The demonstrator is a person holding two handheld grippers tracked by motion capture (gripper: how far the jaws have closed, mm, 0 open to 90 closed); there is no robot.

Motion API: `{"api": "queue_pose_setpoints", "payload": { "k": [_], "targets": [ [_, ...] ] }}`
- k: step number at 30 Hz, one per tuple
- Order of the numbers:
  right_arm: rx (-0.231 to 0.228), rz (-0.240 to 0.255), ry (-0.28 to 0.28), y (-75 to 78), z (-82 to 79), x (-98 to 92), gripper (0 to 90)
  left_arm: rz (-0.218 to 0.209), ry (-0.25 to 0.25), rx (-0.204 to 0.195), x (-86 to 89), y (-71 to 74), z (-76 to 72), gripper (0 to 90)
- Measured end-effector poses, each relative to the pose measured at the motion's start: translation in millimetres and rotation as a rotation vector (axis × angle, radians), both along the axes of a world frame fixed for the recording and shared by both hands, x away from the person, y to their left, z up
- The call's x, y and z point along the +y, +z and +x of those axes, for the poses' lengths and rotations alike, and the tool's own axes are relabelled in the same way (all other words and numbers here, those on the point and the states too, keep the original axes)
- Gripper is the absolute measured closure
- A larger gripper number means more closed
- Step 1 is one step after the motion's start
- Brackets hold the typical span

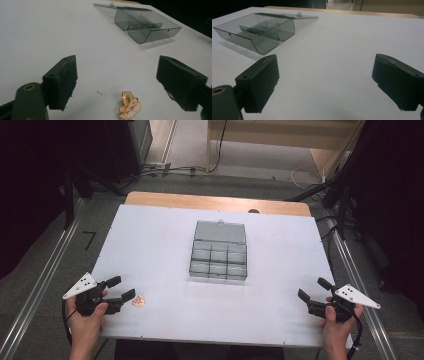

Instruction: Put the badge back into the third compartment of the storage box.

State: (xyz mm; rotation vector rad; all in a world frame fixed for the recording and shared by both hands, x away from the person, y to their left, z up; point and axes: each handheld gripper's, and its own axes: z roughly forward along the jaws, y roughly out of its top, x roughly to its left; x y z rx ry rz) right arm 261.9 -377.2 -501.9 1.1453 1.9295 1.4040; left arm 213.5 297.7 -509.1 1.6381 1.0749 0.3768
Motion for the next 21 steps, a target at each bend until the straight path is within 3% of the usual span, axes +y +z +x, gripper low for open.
{"api": "queue_pose_setpoints", "payload": {
  "k": [1,7,8,16,21],
  "targets": [
    [0.0,0.001,0.001,-0.2,0.1,-0.2,5.9,0.002,0.002,0.005,-0.2,1.5,-0.1,23.4],
    [0.003,-0.016,0.005,-0.6,0.6,2.5,5.9,0.027,0.023,0.043,-1.5,10.4,-1.8,36.3],
    [0.006,-0.02,0.006,-0.6,0.8,2.9,5.9,0.035,0.028,0.049,-2.0,11.9,-2.1,42.7],
    [0.002,-0.034,0.01,-1.0,1.6,4.1,5.9,0.08,0.006,0.106,-4.8,18.2,-2.0,53.2],
    [0.006,-0.041,0.012,-1.2,2.0,5.7,5.9,0.125,-0.038,0.132,-7.5,19.3,-1.0,58.4]
  ]
}}
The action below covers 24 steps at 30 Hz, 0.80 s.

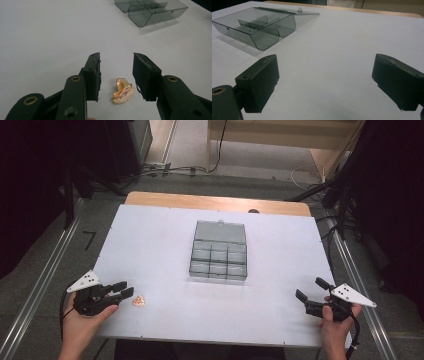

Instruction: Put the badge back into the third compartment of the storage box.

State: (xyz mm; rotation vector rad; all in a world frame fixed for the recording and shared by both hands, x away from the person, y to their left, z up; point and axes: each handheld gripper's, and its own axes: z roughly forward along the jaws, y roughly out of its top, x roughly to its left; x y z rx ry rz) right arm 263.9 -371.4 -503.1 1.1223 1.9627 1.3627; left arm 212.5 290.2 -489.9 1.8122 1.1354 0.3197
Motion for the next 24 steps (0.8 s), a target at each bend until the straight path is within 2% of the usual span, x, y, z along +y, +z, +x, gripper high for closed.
{"api": "queue_pose_setpoints", "payload": {
  "k": [2,12,24],
  "targets": [
    [0.003,-0.003,0.0,-0.1,0.1,0.4,5.9,0.02,-0.022,0.016,-3.1,-2.0,1.5,60.2],
    [0.008,-0.007,0.002,-0.4,0.7,1.2,5.9,0.064,-0.068,0.067,-9.0,-9.7,4.7,66.9],
    [0.017,-0.016,0.015,-0.9,1.9,2.3,5.9,0.095,-0.089,0.104,-14.7,-21.3,9.8,70.5]
  ]
}}
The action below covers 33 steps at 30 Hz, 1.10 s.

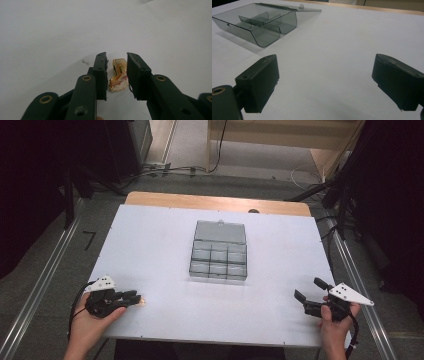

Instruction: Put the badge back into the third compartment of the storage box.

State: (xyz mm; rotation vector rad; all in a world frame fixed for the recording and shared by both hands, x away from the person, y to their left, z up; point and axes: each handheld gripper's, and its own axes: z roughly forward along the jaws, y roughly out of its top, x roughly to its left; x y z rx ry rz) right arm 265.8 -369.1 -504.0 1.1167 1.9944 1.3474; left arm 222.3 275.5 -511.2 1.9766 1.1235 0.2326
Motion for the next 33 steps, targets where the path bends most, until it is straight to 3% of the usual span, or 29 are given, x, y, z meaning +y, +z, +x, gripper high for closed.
{"api": "queue_pose_setpoints", "payload": {
  "k": [6,13,22,33],
  "targets": [
    [0.002,-0.004,0.004,-0.3,0.6,0.7,5.9,0.015,-0.033,0.016,-2.9,-1.7,0.3,75.9],
    [0.005,-0.008,0.007,-0.5,0.8,1.2,5.9,-0.001,-0.048,0.029,-1.3,-0.5,-1.9,80.9],
    [0.01,-0.011,0.007,-0.5,0.9,1.8,5.9,-0.031,-0.119,0.029,-4.5,2.8,-5.7,88.8],
    [0.005,-0.01,0.009,-0.5,0.6,1.4,5.9,-0.017,-0.102,0.008,-10.9,4.3,-5.7,89.9]
  ]
}}
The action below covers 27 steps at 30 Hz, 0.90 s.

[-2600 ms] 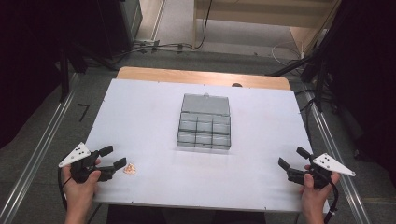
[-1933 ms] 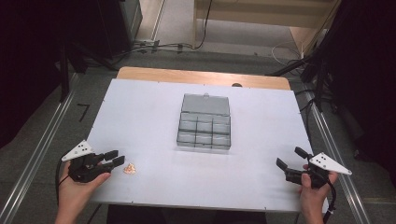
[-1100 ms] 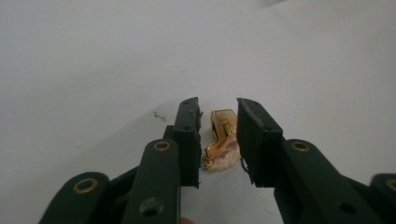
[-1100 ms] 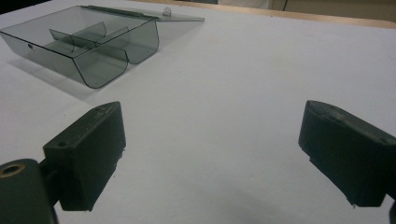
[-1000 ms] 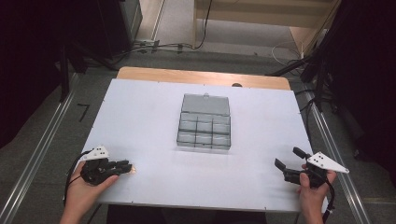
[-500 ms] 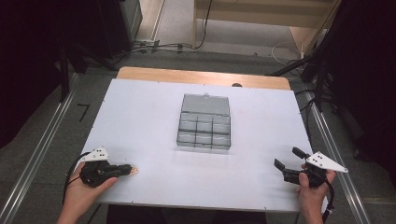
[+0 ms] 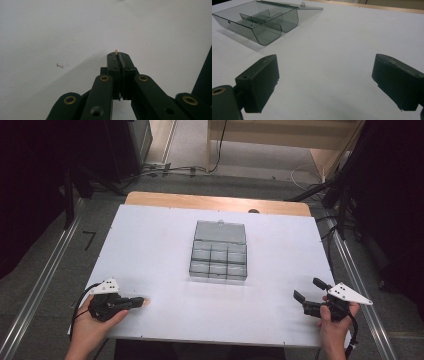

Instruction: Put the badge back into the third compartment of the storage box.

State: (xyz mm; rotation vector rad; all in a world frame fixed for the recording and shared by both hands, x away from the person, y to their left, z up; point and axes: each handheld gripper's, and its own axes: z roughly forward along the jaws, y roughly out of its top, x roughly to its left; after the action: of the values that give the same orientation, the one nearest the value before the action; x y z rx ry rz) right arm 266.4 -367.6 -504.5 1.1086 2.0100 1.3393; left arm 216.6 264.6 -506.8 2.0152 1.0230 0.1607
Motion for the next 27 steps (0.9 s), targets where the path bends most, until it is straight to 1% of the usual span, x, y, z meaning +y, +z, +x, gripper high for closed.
{"api": "queue_pose_setpoints", "payload": {
  "k": [3,9,13,20,27],
  "targets": [
    [-0.002,0.003,0.002,0.1,-0.4,-0.2,5.9,0.001,0.008,-0.003,-1.9,0.3,0.0,89.9],
    [-0.004,0.006,0.003,0.1,-0.7,-0.4,5.9,0.003,0.023,-0.022,-4.5,2.4,0.1,89.9],
    [-0.006,0.011,0.004,0.2,-0.9,-0.9,5.9,-0.006,0.032,-0.038,-5.0,5.1,-0.9,89.9],
    [-0.008,0.009,0.005,0.3,-1.6,-0.9,5.9,-0.018,0.046,-0.065,-8.1,11.7,-2.2,89.9],
    [-0.009,0.01,0.006,0.3,-1.7,-0.9,5.9,-0.025,0.055,-0.088,-14.8,19.8,-2.9,89.9]
  ]
}}
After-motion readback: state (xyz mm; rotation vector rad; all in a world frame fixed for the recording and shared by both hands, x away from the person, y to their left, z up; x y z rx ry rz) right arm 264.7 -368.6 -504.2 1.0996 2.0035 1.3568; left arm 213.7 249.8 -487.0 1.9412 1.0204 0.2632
